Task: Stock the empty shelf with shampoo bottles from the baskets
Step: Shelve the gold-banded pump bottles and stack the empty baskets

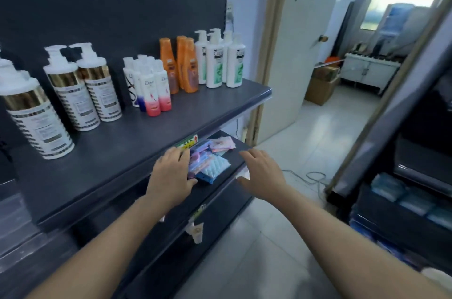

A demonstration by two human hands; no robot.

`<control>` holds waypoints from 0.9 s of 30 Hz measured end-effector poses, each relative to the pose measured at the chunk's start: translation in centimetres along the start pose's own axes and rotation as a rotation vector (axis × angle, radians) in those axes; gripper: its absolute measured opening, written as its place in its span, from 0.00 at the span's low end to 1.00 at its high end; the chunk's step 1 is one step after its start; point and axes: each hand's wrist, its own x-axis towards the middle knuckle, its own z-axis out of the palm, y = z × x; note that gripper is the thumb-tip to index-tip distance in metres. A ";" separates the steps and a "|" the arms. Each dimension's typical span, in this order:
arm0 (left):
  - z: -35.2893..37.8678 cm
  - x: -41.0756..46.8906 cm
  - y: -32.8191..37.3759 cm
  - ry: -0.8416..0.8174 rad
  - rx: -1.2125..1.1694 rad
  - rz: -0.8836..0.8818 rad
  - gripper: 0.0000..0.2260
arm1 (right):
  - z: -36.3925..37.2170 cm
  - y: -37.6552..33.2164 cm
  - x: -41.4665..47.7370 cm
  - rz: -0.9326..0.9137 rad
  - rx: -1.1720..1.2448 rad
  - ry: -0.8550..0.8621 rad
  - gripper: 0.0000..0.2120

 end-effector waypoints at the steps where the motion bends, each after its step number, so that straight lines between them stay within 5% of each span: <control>1: 0.4 0.1 1.5 -0.016 0.002 0.042 0.32 | -0.2 1.2 -1.1 0.041 -0.010 -0.004 0.27; 13: 5.9 0.0 15.7 -0.233 -0.067 0.542 0.28 | -0.2 11.0 -15.6 0.583 -0.060 -0.076 0.28; 27: 10.2 -10.5 31.5 -0.396 -0.188 1.083 0.29 | 3.0 12.8 -38.2 1.198 0.011 -0.167 0.29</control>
